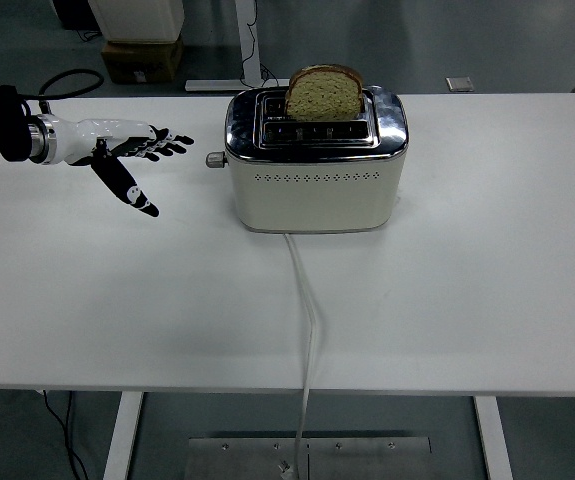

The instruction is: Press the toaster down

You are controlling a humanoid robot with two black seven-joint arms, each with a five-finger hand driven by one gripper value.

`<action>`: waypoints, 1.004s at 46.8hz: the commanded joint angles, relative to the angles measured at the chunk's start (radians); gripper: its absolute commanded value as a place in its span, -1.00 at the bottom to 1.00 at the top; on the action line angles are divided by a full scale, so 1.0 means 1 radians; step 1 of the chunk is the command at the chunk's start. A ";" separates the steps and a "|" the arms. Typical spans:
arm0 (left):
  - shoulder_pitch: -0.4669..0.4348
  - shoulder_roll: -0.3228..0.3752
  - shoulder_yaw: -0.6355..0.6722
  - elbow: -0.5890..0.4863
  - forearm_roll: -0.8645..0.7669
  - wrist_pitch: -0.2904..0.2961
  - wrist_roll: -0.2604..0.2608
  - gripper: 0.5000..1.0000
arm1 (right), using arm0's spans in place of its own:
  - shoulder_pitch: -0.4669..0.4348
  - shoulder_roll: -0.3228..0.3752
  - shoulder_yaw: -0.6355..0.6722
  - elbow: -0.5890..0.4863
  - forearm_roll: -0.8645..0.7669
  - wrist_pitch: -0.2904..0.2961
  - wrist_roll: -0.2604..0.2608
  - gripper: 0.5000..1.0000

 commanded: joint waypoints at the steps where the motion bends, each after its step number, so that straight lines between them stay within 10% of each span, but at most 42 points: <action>1: 0.000 -0.006 0.000 0.007 0.005 0.000 0.000 1.00 | 0.000 0.000 0.000 0.000 0.000 0.000 0.000 1.00; 47: 0.005 -0.043 0.000 0.009 0.006 0.000 0.000 1.00 | 0.000 0.000 0.000 0.000 0.000 0.000 0.000 1.00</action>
